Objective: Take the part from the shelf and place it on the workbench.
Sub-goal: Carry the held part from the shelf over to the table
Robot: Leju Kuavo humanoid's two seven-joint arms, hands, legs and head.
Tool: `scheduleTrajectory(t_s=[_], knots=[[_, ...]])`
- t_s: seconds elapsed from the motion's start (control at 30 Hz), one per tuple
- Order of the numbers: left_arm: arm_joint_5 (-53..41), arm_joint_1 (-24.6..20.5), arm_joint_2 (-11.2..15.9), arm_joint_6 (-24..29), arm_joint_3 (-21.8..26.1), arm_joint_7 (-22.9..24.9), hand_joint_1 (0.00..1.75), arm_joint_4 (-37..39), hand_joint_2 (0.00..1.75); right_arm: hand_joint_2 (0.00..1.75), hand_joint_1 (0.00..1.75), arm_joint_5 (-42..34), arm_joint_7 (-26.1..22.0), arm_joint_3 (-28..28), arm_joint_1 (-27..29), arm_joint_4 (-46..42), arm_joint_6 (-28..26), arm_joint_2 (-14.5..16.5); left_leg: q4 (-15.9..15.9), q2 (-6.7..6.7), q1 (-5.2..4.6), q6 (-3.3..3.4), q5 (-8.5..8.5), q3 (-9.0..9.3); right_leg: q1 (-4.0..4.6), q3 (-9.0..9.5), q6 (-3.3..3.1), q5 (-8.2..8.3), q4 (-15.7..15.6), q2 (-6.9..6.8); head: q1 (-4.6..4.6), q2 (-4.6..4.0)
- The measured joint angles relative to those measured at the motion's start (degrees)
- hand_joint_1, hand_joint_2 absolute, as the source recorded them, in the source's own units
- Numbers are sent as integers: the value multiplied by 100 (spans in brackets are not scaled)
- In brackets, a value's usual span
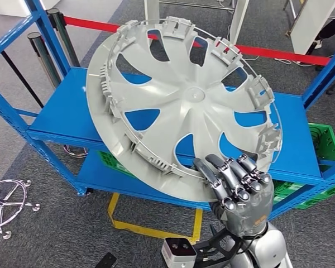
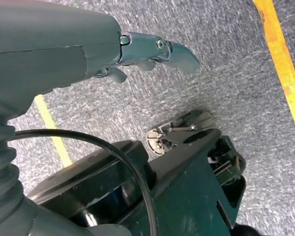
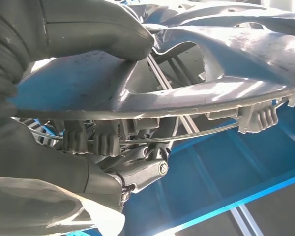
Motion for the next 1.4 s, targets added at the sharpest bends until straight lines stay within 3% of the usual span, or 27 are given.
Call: scheduleTrajectory(t_s=[0.03, 0.07, 0.1, 0.17, 0.23, 0.3, 0.37, 0.4, 0.47, 0.53, 0.57, 0.6, 0.63, 0.73, 0.77, 0.87, 0.9, 0.97, 1.03, 1.07, 1.1, 1.13, 1.2, 1.27, 1.3, 1.33, 1.4], knots=[[-11, -3, -1, -1, -4, 13, 0, 0, 175, 175, 175, 0, 16, 1, 1, 6, 0, -1, 1, 0, -5, 3, 4, -10, 0, -165, 0, -135, 364, 5, 1, 0], [-21, -4, -1, -1, -9, 20, 0, 0, 175, 175, 175, 0, 31, 2, 3, 15, 0, -1, 3, -1, -9, 2, 8, -15, 0, -265, 1, -168, 582, 6, 1, 0], [-28, -5, -2, -2, -14, 25, 0, 0, 175, 175, 175, 0, 45, 4, 3, 24, 0, -1, 6, -3, -9, -3, 14, -19, -1, -260, -1, -79, 576, 5, 2, 0], [-51, -9, -4, -2, -28, 29, 0, 0, 175, 175, 175, 0, 68, 11, -3, 35, 0, -1, 23, -16, -2, -28, 27, -25, -5, 45, -13, 319, -34, 5, 3, 0], [-70, -20, -4, 1, -40, 29, 0, 0, 175, 175, 175, 1, 82, 23, -22, 36, 0, -1, 50, -33, -10, -87, 52, -53, 5, 418, -38, 566, -708, 27, 2, 1], [-78, -28, -2, 5, -45, 29, 0, 0, 175, 175, 175, 1, 87, 30, -33, 36, 0, -1, 63, -41, -19, -169, 103, -83, 27, 517, -71, 595, -906, 50, 0, 1], [-81, -25, 4, 8, -48, 29, 0, 0, 175, 175, 175, 1, 90, 30, -34, 36, 0, -1, 67, -46, -8, -250, 131, -105, 27, 460, -144, 651, -918, 35, 1, 0], [-85, -23, 8, 8, -49, 29, 0, 0, 175, 175, 175, 1, 92, 28, -36, 36, 0, -1, 120, -42, -1, -288, 59, -136, 21, 430, -196, 686, -924, 21, -10, 0], [-103, -24, 16, 10, -56, 29, 0, 0, 175, 175, 175, 0, 92, 27, -42, 35, -2, -1, 548, -28, 21, -355, -330, -288, 8, 357, -294, 766, -935, -18, -37, 0], [-126, -26, 15, 13, -73, 29, 0, 0, 175, 175, 175, 0, 78, 23, -42, 35, -3, -1, 1305, -20, 46, -406, -795, -491, 21, 264, -333, 830, -922, -49, -53, 0], [-133, -26, 15, 14, -83, 29, 0, 0, 175, 175, 175, 0, 61, 20, -39, 35, -4, -1, 1578, -18, 56, -422, -911, -531, 26, 219, -336, 857, -909, -64, -52, 0], [-137, -27, 15, 18, -90, 29, 0, 0, 175, 175, 175, 0, 38, 16, -37, 35, -4, -1, 1649, -16, 62, -431, -912, -481, 29, 175, -332, 879, -893, -74, -53, 0], [-139, -28, 15, 21, -96, 31, 0, 0, 175, 175, 175, 0, 9, 11, -33, 33, -4, -1, 1492, -12, 66, -431, -816, -330, 30, 134, -323, 897, -875, -79, -53, 0], [-151, -51, 20, 27, -121, 66, 0, 0, 175, 175, 175, 0, -92, -12, -14, 6, -4, 0, 342, -4, 58, -378, -475, 405, 41, 45, -267, 944, -826, -88, -52, 0], [-156, -59, 22, 27, -131, 86, 0, 0, 175, 175, 175, -1, -126, -21, -5, -10, -4, 1, 97, -5, 46, -347, -442, 537, 47, 26, -235, 970, -821, -92, -51, 0], [-168, -67, 23, 20, -144, 133, 0, 0, 175, 175, 175, -2, -246, -75, 38, -66, -4, 2, -32, -6, 30, -240, -391, 529, 43, -16, -121, 1052, -832, -97, -46, 0], [-173, -72, 23, 16, -144, 146, 0, 0, 175, 175, 175, -2, -296, -107, 64, -92, -4, 2, -55, 3, 37, -193, -345, 499, 38, -57, -90, 1002, -800, -86, -44, 0], [-182, -96, 21, 10, -146, 172, 0, -1, 175, 175, 175, -2, -400, -185, 122, -152, -5, 3, -101, 20, 54, -95, -237, 400, 34, -219, -52, 654, -467, -45, -29, 0], [-196, -120, 16, 9, -150, 203, 0, -2, 175, 175, 175, -2, -510, -266, 197, -214, -7, 10, -98, 25, 37, -55, -138, 262, 38, -435, -37, 164, 230, -10, -15, 0], [-208, -125, 13, 8, -154, 218, 0, -2, 175, 175, 175, -2, -554, -307, 241, -244, -7, 20, -93, 26, 27, -52, -88, 192, 40, -495, -32, 36, 537, -4, -12, 0], [-221, -128, 11, 7, -161, 226, 0, -2, 175, 175, 175, -2, -592, -346, 283, -274, -7, 31, -89, 26, 17, -50, -36, 121, 42, -490, -35, 27, 705, -2, -8, 0], [-233, -133, 11, 6, -168, 232, 0, -2, 175, 175, 175, -2, -618, -381, 315, -300, -7, 43, -82, 26, 8, -55, 14, 51, 46, -394, -45, 135, 680, -1, -6, 0], [-254, -150, 4, 4, -185, 244, 0, -3, 175, 175, 175, -2, -672, -456, 359, -371, -7, 72, -64, 22, -3, -76, 110, -75, 62, 63, -91, 443, 106, 2, -6, 0], [-270, -174, -11, 3, -204, 268, 0, -5, 175, 175, 175, -3, -732, -534, 398, -476, -8, 118, -22, 11, -22, -121, 200, -177, 92, 626, -146, 515, -715, 11, -3, 0], [-275, -184, -18, 3, -215, 284, 0, -6, 175, 175, 175, -3, -753, -565, 416, -521, -8, 141, -8, 7, -25, -148, 253, -213, 109, 790, -170, 487, -975, 18, -2, 0], [-279, -190, -22, 3, -223, 296, 0, -7, 175, 175, 175, -3, -769, -589, 433, -554, -9, 158, -3, 7, -25, -177, 309, -243, 125, 849, -189, 467, -1095, 21, 0, 0], [-280, -190, -21, 3, -231, 323, 0, -6, 175, 175, 175, -2, -787, -644, 473, -599, -9, 179, 9, 8, -12, -240, 345, -291, 119, 769, -248, 533, -1110, 5, 3, 0]])
